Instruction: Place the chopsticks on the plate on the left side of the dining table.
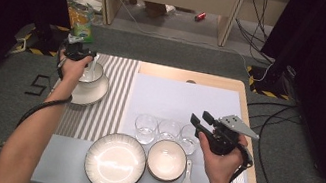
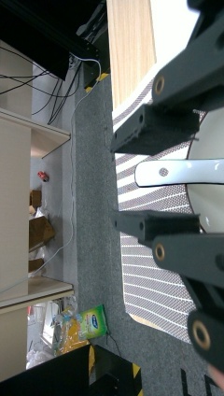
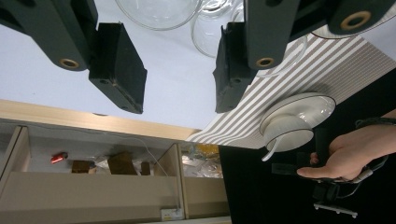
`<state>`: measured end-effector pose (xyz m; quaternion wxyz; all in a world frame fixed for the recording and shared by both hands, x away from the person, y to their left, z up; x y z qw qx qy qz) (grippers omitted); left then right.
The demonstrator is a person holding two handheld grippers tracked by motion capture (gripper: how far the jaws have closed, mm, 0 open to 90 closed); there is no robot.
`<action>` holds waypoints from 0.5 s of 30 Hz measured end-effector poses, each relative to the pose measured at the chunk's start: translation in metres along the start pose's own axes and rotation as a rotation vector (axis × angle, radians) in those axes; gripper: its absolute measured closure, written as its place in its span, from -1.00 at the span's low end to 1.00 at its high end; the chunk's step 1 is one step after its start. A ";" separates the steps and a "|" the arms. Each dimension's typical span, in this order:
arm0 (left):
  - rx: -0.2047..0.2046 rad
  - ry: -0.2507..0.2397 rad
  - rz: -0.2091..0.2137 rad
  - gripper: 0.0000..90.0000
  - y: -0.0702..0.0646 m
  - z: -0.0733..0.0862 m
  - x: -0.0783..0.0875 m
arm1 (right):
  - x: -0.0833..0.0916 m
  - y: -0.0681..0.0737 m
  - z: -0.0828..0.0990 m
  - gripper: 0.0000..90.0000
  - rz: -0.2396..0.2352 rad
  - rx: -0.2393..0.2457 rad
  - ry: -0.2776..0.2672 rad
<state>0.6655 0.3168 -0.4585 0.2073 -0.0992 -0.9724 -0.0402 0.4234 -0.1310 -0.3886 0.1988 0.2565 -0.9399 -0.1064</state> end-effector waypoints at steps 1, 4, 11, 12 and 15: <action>0.003 0.001 0.003 0.22 0.000 0.000 0.001 | 0.000 0.000 0.000 0.18 0.002 -0.001 0.002; 0.006 -0.001 0.005 0.10 0.000 0.000 0.006 | 0.000 -0.001 0.001 0.18 0.008 -0.004 0.012; 0.010 -0.010 0.019 -0.16 -0.006 -0.001 0.023 | 0.001 0.000 0.001 0.17 0.010 0.006 0.009; 0.002 -0.012 0.020 -0.18 -0.006 -0.002 0.026 | 0.002 0.000 0.001 0.17 0.016 0.007 0.015; -0.007 -0.020 0.021 -0.22 -0.009 -0.004 0.033 | 0.002 0.000 0.002 0.16 0.015 0.007 0.018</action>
Point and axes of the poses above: each handheld gripper's, and its own axes: x roughly backward along the jaws, z roughly out of its underside, y roughly to its left, the point moved 8 cm from there along -x, roughly forward along the jaws, and after that the axes turned 9 degrees about -x, right-handed, at the moved point
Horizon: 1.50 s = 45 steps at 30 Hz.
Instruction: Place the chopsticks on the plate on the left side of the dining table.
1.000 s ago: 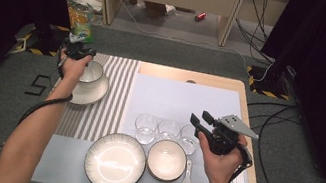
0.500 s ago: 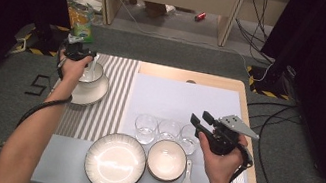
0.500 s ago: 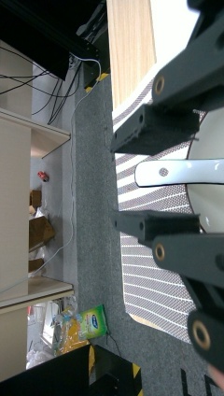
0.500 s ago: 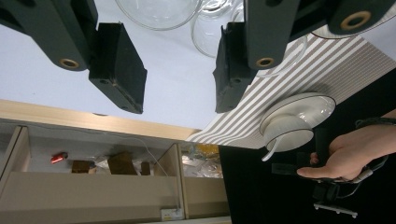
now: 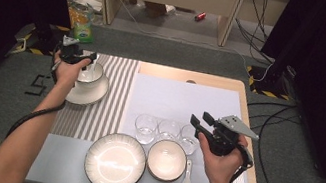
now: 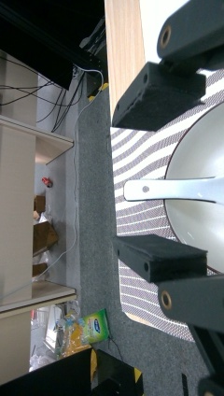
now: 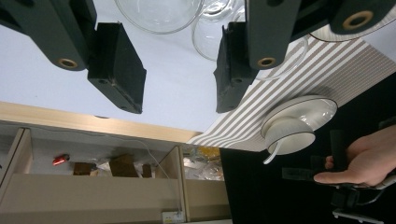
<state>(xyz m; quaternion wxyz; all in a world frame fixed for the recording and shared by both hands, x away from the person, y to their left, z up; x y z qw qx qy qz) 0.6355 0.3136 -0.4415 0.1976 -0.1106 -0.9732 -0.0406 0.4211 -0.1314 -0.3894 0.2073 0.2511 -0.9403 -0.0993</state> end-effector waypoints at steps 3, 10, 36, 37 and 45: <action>-0.019 -0.009 0.013 -0.24 -0.005 -0.003 0.008 | 0.000 -0.001 0.001 0.16 0.002 0.002 0.003; -0.033 -0.019 0.049 -0.27 -0.023 -0.004 0.026 | 0.003 -0.005 0.002 0.15 0.013 -0.009 0.013; -0.092 -0.055 0.180 -0.30 -0.086 0.020 0.086 | 0.010 -0.011 0.007 0.15 0.040 -0.005 0.034; -0.093 -0.056 0.183 -0.30 -0.087 0.021 0.088 | 0.011 -0.011 0.007 0.15 0.041 -0.007 0.034; -0.131 -0.083 0.215 -0.30 -0.106 0.021 0.107 | 0.013 -0.015 0.009 0.15 0.055 -0.006 0.044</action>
Point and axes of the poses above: each handheld gripper's, and its own axes: x roughly backward along the jaws, z roughly out of its underside, y roughly to its left, the point moved 8 cm from there along -x, roughly forward along the jaws, and after that the axes turned 9 degrees about -x, right-handed, at the moved point
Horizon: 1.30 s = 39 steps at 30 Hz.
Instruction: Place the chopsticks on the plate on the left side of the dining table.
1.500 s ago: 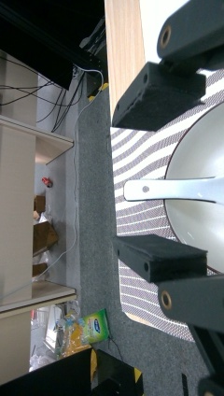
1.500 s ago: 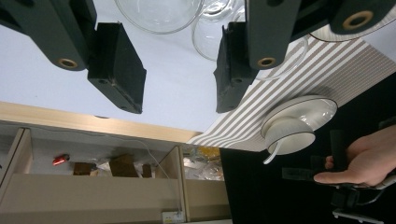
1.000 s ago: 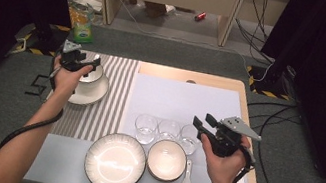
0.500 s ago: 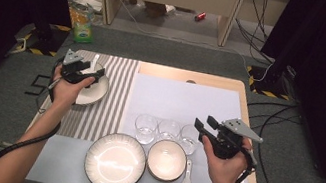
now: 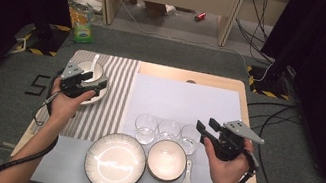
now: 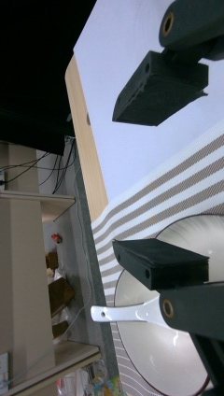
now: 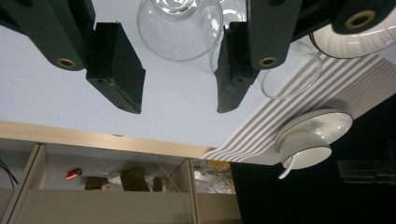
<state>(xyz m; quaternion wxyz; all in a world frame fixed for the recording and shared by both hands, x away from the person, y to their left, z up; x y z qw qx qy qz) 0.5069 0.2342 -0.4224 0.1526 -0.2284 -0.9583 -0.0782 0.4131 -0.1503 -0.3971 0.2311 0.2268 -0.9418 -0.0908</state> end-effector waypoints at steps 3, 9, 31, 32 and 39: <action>-0.015 -0.011 0.015 -0.30 -0.009 -0.002 0.006 | 0.001 -0.002 0.001 0.15 0.008 -0.007 0.006; -0.017 -0.028 0.050 -0.30 -0.027 0.002 0.016 | 0.004 -0.010 0.002 0.16 0.025 -0.018 0.020; -0.027 -0.029 0.131 -0.30 -0.059 0.011 0.034 | 0.016 -0.050 0.015 0.20 0.140 -0.062 0.108; -0.027 -0.031 0.131 -0.30 -0.060 0.012 0.034 | 0.016 -0.052 0.016 0.20 0.144 -0.064 0.111; -0.019 -0.021 0.146 -0.30 -0.064 0.016 0.036 | 0.017 -0.068 0.024 0.20 0.178 -0.093 0.143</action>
Point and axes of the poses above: each handheld gripper's, and its own axes: x roughly backward along the jaws, z roughly out of its underside, y roughly to its left, the point moved 8 cm from there along -x, roughly forward along the jaws, and after that the axes turned 9 degrees about -x, right-handed, at the moved point
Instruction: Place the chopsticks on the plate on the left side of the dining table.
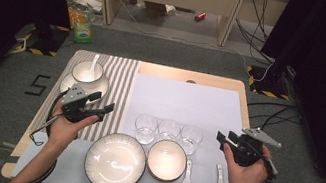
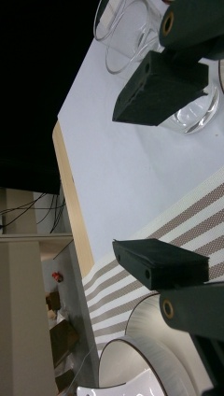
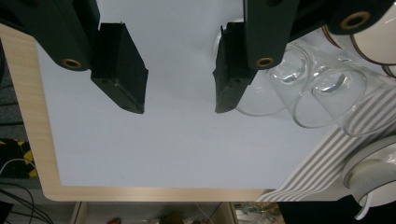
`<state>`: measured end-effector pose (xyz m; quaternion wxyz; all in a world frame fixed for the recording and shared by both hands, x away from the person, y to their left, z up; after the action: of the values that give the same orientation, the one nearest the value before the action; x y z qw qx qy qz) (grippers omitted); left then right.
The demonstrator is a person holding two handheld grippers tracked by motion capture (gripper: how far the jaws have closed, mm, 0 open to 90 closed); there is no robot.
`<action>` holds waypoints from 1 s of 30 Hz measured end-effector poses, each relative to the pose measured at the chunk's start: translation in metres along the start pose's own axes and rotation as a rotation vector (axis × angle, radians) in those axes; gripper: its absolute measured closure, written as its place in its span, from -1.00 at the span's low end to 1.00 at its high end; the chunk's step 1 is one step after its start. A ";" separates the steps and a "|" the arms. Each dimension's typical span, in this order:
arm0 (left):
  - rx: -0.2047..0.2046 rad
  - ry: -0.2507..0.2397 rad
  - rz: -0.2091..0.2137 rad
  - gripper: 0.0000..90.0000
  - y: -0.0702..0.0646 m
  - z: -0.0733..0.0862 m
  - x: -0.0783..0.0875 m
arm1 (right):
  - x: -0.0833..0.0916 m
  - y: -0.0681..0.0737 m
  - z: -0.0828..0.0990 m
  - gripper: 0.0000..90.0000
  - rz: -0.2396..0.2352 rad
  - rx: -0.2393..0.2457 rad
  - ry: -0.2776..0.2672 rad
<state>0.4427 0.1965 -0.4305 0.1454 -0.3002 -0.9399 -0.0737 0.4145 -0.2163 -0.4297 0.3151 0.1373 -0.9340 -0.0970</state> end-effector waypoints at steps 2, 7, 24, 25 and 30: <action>-0.002 0.003 -0.003 -0.30 0.000 0.001 0.001 | -0.001 -0.006 0.002 0.21 0.010 -0.013 0.016; -0.001 0.004 0.006 -0.31 -0.002 0.001 0.002 | -0.006 -0.021 0.008 0.25 0.041 -0.042 0.066; 0.007 0.000 0.008 -0.30 -0.002 0.001 0.004 | -0.034 -0.060 0.039 0.43 0.134 -0.166 0.356; 0.007 0.001 0.009 -0.31 -0.002 0.002 0.004 | -0.036 -0.062 0.040 0.44 0.139 -0.151 0.359; 0.011 0.000 0.012 -0.31 -0.003 0.002 0.003 | -0.041 -0.069 0.046 0.48 0.171 -0.173 0.406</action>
<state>0.4377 0.1963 -0.4318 0.1475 -0.3049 -0.9385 -0.0676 0.4307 -0.2646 -0.5074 0.5143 0.0467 -0.8479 -0.1200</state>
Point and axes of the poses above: each handheld gripper's, and its own axes: x roughly backward along the jaws, z roughly out of its underside, y roughly to its left, the point moved 8 cm from there along -x, roughly forward along the jaws, and after that the axes turned 9 degrees about -x, right-handed, at the moved point
